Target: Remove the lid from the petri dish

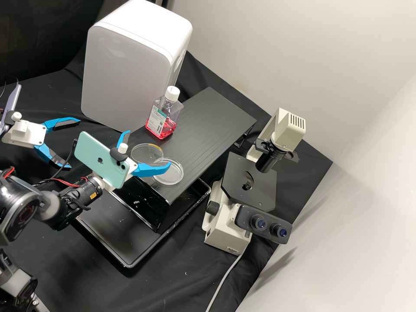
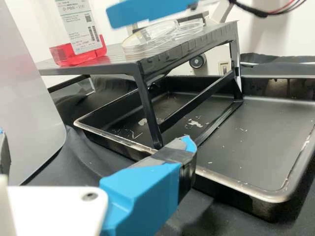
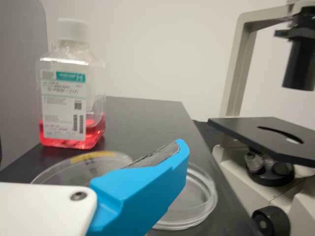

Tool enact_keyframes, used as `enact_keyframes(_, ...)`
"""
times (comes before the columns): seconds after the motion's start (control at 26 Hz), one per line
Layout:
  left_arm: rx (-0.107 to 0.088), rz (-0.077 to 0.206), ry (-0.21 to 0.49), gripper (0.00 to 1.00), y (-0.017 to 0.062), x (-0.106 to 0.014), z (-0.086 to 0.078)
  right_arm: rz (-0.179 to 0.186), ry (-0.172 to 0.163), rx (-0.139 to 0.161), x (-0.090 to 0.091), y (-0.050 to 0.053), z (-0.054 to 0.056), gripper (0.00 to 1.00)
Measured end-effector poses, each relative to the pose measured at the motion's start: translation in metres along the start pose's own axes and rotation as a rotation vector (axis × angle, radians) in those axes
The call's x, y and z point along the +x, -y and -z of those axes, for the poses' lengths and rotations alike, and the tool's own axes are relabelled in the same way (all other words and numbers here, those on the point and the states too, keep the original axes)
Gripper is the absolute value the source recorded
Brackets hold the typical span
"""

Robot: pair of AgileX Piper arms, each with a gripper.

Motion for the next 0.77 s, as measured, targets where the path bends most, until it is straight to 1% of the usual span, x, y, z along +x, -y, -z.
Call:
enact_keyframes(0.08,0.000,-0.002,0.000,1.00,-0.0005,0.000,0.000,-0.016,-0.006,0.003,-0.004,-0.005,0.001,1.00)
enact_keyframes(0.12,0.001,-0.004,0.000,1.00,-0.0010,0.000,0.000,-0.018,-0.009,0.003,-0.006,-0.006,0.001,1.00)
enact_keyframes(0.15,0.000,-0.010,-0.002,1.00,-0.0024,-0.001,0.000,-0.022,-0.014,0.003,-0.008,-0.007,0.002,1.00)
enact_keyframes(0.19,-0.006,-0.015,-0.004,1.00,-0.0038,-0.001,0.001,-0.023,-0.020,-0.001,-0.010,-0.009,0.002,1.00)
enact_keyframes(0.23,-0.005,-0.022,-0.006,1.00,-0.0055,-0.002,0.001,-0.029,-0.024,-0.003,-0.013,-0.011,0.002,1.00)
enact_keyframes(0.38,-0.005,-0.030,-0.008,1.00,-0.0073,-0.002,0.001,-0.041,-0.039,-0.002,-0.018,-0.015,0.004,1.00)
enact_keyframes(0.46,-0.005,-0.030,-0.008,1.00,-0.0073,-0.002,0.001,-0.051,-0.037,-0.001,-0.022,-0.016,0.006,1.00)
enact_keyframes(0.5,-0.005,-0.030,-0.008,1.00,-0.0073,-0.002,0.001,-0.068,-0.022,0.001,-0.024,-0.017,0.006,1.00)
enact_keyframes(0.54,-0.005,-0.030,-0.008,1.00,-0.0073,-0.002,0.001,-0.087,-0.016,0.016,-0.028,-0.019,0.008,1.00)
enact_keyframes(0.65,-0.005,-0.030,-0.008,1.00,-0.0073,-0.002,0.001,-0.105,-0.028,0.029,-0.035,-0.023,0.010,1.00)
enact_keyframes(0.77,-0.005,-0.030,-0.008,1.00,-0.0073,-0.002,0.001,-0.114,-0.036,0.033,-0.039,-0.025,0.011,1.00)
